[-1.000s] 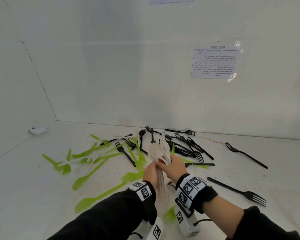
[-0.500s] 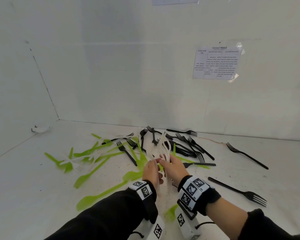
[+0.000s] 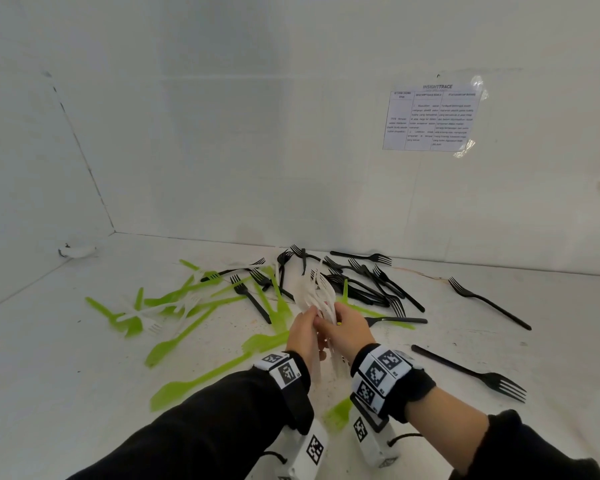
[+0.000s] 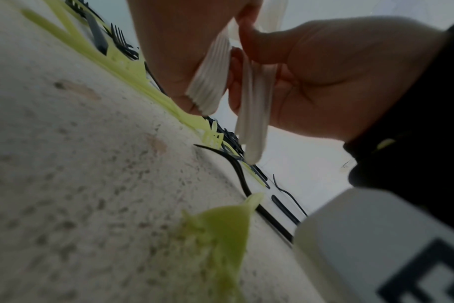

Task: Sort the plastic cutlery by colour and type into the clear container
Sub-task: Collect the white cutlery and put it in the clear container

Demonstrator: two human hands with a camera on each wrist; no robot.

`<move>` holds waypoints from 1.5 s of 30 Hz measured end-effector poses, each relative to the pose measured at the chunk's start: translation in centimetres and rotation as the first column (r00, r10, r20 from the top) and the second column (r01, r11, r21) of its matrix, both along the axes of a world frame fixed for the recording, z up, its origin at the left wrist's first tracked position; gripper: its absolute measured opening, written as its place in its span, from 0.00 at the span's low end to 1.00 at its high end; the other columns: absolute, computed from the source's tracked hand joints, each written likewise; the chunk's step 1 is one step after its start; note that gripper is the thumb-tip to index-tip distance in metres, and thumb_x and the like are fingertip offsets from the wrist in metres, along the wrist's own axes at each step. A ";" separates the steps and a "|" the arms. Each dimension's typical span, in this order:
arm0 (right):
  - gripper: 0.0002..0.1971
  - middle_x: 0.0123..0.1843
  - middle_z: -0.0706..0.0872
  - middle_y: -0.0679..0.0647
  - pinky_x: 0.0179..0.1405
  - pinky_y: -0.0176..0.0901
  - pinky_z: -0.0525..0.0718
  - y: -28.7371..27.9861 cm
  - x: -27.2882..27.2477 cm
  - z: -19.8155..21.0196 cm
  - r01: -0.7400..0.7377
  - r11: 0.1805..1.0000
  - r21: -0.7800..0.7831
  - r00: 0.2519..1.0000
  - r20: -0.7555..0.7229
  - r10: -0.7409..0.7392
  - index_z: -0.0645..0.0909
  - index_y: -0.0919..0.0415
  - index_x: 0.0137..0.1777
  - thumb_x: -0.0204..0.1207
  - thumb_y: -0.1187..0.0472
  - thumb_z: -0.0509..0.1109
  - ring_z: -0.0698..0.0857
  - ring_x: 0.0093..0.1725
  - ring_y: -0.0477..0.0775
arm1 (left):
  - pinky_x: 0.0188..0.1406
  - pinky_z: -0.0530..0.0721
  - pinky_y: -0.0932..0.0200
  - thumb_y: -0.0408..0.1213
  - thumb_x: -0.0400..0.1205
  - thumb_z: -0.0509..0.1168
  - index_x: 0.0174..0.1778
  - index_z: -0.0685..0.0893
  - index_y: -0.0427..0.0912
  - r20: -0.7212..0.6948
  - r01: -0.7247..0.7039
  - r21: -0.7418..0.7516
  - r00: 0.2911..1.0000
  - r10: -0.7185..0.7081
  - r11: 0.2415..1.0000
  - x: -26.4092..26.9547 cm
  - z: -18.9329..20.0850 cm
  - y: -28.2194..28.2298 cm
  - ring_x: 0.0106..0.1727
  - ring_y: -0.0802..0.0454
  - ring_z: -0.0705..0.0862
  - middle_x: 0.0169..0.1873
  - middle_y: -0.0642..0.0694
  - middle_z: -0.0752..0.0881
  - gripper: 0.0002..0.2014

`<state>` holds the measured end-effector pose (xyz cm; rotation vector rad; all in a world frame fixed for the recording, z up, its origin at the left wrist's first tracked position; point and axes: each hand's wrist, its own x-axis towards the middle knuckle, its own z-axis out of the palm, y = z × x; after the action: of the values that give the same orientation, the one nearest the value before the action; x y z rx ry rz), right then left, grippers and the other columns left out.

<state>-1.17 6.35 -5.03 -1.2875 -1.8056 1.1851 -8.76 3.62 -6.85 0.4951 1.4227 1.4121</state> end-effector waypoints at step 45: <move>0.12 0.42 0.85 0.51 0.50 0.51 0.87 0.5 0.9 -1.1 -0.061 0.989 -0.138 0.989 -0.143 0.041 0.82 0.63 0.59 0.77 0.62 0.69 0.84 0.42 0.49 | 0.66 0.79 0.38 0.34 0.85 0.59 0.55 0.78 0.43 -0.062 0.000 0.063 0.998 0.004 0.998 -0.4 -0.9 -0.3 0.61 0.38 0.83 0.59 0.36 0.84 0.06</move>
<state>-0.24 6.85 -6.16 -1.2092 -1.6868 1.4184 -9.16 3.36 -7.77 0.5823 1.4315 1.4584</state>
